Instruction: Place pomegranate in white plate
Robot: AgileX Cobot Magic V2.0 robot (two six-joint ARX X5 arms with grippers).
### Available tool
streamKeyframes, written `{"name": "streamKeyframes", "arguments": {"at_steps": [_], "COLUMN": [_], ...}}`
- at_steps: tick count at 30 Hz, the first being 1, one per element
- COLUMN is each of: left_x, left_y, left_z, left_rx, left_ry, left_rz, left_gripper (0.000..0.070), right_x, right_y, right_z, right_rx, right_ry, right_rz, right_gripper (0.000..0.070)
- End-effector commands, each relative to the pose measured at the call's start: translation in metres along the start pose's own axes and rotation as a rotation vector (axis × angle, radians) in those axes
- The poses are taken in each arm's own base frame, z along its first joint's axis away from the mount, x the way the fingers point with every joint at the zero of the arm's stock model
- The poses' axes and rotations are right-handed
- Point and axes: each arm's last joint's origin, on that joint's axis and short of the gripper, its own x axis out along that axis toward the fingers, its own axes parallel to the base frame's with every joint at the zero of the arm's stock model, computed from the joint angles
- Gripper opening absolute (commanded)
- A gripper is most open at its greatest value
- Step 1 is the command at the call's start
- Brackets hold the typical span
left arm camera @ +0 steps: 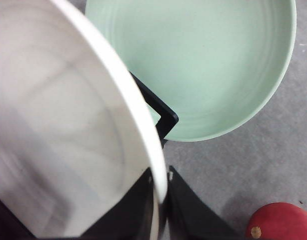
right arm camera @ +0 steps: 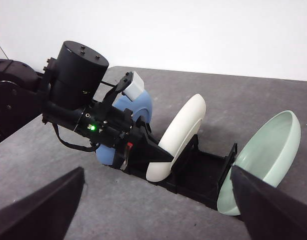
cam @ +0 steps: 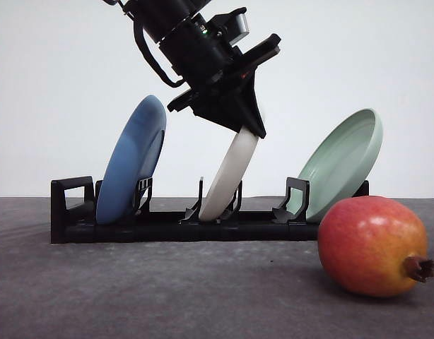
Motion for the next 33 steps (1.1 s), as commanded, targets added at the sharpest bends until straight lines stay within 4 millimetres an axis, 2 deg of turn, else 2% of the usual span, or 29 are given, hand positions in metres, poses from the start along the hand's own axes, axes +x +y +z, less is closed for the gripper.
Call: {"name": "streamKeyframes", "arguments": {"at_steps": [1, 10, 17, 20, 25, 28, 33], "left_x": [-0.008, -0.053, -0.104, -0.129, -0.161, -0.171, -0.172], "left_y": [-0.011, -0.032, -0.063, -0.082, -0.117, -0.138, -0.168], "left_z": [0.010, 0.026, 0.028, 0.021, -0.001, -0.015, -0.039], "left_rx": [0.026, 0.070, 0.118, 0.133, 0.197, 0.252, 0.354], "left_ry": [-0.047, -0.161, -0.215, -0.191, -0.116, -0.064, 0.044], "left_rz": [-0.025, -0.053, -0.105, -0.121, -0.040, -0.018, 0.029], "left_gripper": [0.0007, 0.0007, 0.0008, 0.0008, 0.0008, 0.0008, 0.0008], "right_x": [-0.002, -0.002, -0.002, -0.002, -0.002, -0.002, -0.002], "right_y": [0.003, 0.003, 0.003, 0.003, 0.003, 0.003, 0.003], "right_z": [0.005, 0.005, 0.005, 0.005, 0.005, 0.005, 0.005], "right_rx": [-0.001, -0.001, -0.001, -0.001, -0.001, 0.001, 0.006], "right_ry": [-0.014, -0.014, -0.014, -0.014, -0.014, -0.014, -0.008], "right_rz": [0.006, 0.006, 0.006, 0.006, 0.006, 0.006, 0.007], "right_gripper": [0.0596, 0.0596, 0.0596, 0.0596, 0.0596, 0.0596, 0.0596]}}
